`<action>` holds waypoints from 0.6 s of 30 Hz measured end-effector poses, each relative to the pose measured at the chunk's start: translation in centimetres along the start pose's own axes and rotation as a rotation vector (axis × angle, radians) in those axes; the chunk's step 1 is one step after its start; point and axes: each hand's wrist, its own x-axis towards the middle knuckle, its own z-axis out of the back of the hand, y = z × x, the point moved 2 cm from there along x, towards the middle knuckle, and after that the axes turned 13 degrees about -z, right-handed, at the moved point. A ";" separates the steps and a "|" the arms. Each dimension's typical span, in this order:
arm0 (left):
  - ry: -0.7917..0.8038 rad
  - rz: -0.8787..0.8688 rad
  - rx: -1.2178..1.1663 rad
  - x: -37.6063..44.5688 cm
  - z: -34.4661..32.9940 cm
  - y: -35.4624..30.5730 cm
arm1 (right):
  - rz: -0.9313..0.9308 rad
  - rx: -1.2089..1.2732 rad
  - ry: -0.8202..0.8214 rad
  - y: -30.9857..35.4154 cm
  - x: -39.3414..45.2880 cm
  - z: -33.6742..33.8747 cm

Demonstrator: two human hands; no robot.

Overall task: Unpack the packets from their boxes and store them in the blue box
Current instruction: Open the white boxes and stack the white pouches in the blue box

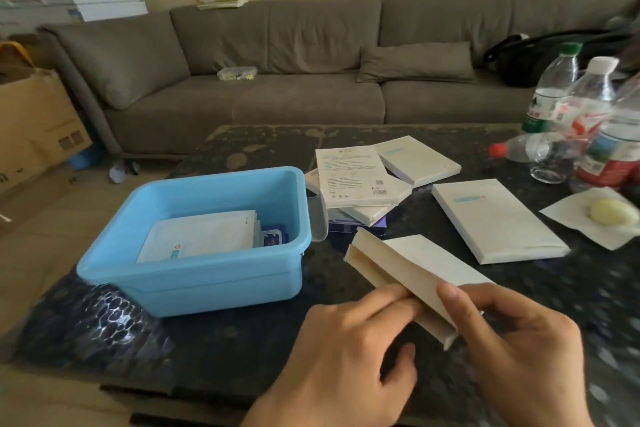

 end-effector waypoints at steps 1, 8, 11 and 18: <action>0.040 -0.009 0.027 0.1 -0.3 -0.1 | -0.002 0.018 0.000 0.0 0.0 0.0; 0.061 -0.031 0.071 0.2 -1.5 0.6 | 0.024 -0.019 -0.018 0.1 0.0 0.1; -0.026 -0.062 0.087 0.0 -1.5 0.9 | 0.008 -0.010 -0.028 0.1 0.0 0.3; -0.367 -0.231 0.188 -2.2 0.0 0.8 | -0.012 -0.009 -0.053 -0.1 -0.2 0.4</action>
